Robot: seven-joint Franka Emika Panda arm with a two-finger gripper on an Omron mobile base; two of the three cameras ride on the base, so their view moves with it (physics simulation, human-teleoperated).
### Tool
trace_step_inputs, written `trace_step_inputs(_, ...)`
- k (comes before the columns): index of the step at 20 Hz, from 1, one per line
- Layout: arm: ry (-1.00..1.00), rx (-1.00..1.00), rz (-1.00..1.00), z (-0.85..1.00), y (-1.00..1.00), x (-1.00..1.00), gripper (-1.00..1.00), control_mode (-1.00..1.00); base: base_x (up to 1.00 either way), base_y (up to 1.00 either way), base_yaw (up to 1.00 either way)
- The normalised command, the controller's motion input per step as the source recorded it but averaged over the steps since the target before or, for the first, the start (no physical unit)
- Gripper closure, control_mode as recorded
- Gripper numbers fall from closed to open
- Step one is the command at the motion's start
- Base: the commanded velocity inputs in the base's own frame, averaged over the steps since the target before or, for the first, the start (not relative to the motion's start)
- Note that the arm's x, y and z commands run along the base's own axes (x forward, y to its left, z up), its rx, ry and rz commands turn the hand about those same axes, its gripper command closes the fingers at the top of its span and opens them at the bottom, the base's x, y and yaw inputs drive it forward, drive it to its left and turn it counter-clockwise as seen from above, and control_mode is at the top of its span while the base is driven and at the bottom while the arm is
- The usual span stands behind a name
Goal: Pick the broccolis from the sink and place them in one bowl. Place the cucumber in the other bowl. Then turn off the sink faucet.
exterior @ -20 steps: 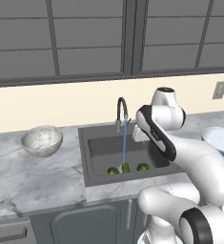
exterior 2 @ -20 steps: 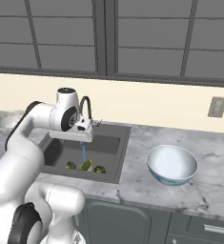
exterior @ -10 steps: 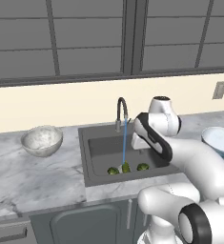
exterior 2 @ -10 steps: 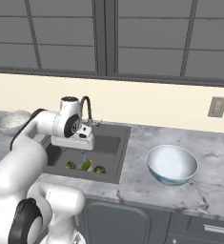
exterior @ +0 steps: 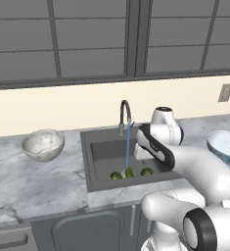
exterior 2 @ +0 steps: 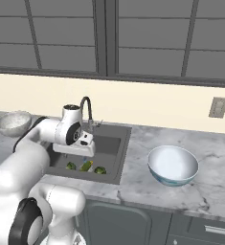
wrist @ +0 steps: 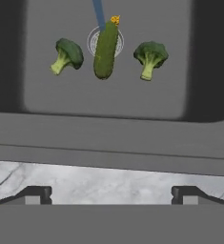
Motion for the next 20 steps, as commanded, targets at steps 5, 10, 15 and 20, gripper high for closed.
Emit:
trace_step_inputs(5,0.00,0.01,0.00,-0.21,0.00,0.20,-1.00,-1.00,0.00,0.00,0.00)
trace_step_inputs(10,0.00,0.02,0.00,-0.13,0.00,0.31,-1.00,-1.00,0.00,0.00,0.00)
trace_step_inputs(15,-0.02,0.02,0.00,-0.14,0.00,0.25,-1.00,-1.00,0.00,0.00,0.00)
trace_step_inputs(20,0.00,0.00,0.00,-0.19,0.02,0.20,-1.00,-1.00,0.00,0.00,0.00)
